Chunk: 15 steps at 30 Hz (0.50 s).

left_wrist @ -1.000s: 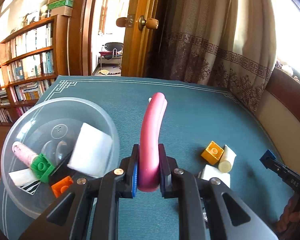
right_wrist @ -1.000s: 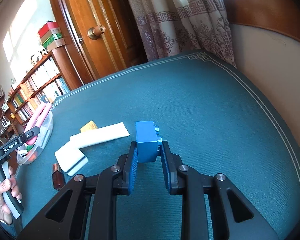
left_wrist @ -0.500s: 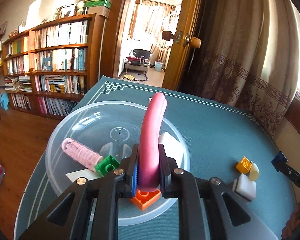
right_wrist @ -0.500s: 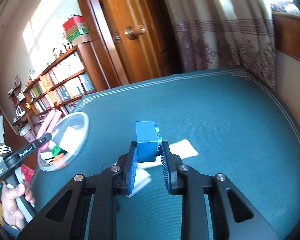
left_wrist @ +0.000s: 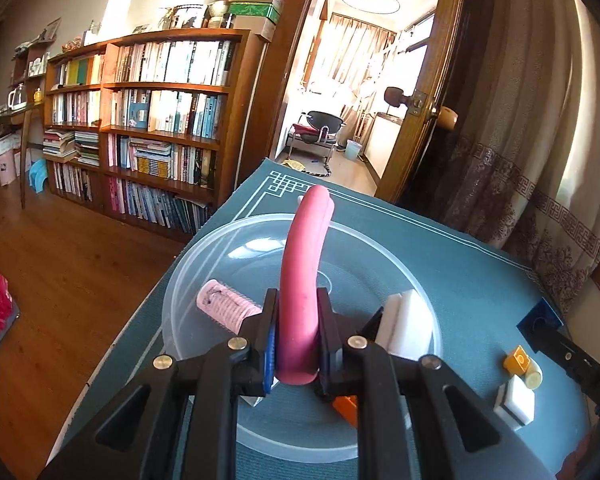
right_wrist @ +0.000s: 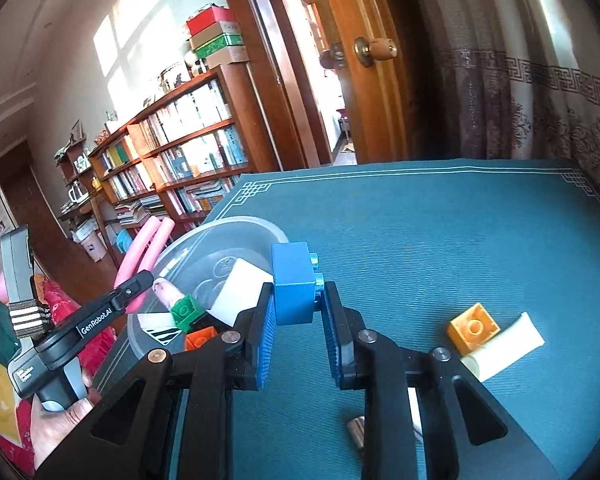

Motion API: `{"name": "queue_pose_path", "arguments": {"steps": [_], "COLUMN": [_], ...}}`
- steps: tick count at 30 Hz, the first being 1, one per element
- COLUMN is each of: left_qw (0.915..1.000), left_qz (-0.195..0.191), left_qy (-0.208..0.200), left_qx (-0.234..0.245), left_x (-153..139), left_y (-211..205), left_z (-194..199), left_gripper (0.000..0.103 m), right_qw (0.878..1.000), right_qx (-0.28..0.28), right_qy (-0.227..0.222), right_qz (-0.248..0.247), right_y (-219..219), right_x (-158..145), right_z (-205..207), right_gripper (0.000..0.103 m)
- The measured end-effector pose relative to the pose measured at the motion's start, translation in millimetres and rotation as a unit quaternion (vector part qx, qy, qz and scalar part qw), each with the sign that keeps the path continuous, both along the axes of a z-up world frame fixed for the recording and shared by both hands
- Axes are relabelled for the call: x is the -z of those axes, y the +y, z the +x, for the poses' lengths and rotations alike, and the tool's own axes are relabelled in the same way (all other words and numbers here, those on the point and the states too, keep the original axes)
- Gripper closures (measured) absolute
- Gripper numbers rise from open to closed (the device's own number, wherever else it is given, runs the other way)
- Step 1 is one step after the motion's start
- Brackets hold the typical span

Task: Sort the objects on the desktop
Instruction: 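Carry the pink foam tube and blue brick over the bowl with both tools, then open the left tool to drop the pink tube while the right tool releases the blue brick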

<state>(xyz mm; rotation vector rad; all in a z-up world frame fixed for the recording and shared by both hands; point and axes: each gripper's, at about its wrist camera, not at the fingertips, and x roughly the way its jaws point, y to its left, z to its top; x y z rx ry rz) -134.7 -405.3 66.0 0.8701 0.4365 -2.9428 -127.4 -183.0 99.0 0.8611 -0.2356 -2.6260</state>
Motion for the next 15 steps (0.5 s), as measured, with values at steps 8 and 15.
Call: {"name": "queue_pose_path", "arguments": {"steps": [8,15], "left_qw": [0.9997,0.9993], "left_qz": [-0.006,0.017], "left_qy": [-0.009,-0.021], "left_qx": [-0.021,-0.024], "left_x": [10,21], "left_y": [-4,-8], "left_z": [-1,-3], "left_gripper": [0.084,0.084], "right_qw": [0.999,0.999], "right_qx": [-0.038,-0.051], "right_qy": [-0.002,-0.007], "right_qz": [0.005,0.007], "right_y": [-51,-74], "right_x": [6,14], "right_z": [-13,-25], "right_gripper": [0.078,0.078]}}
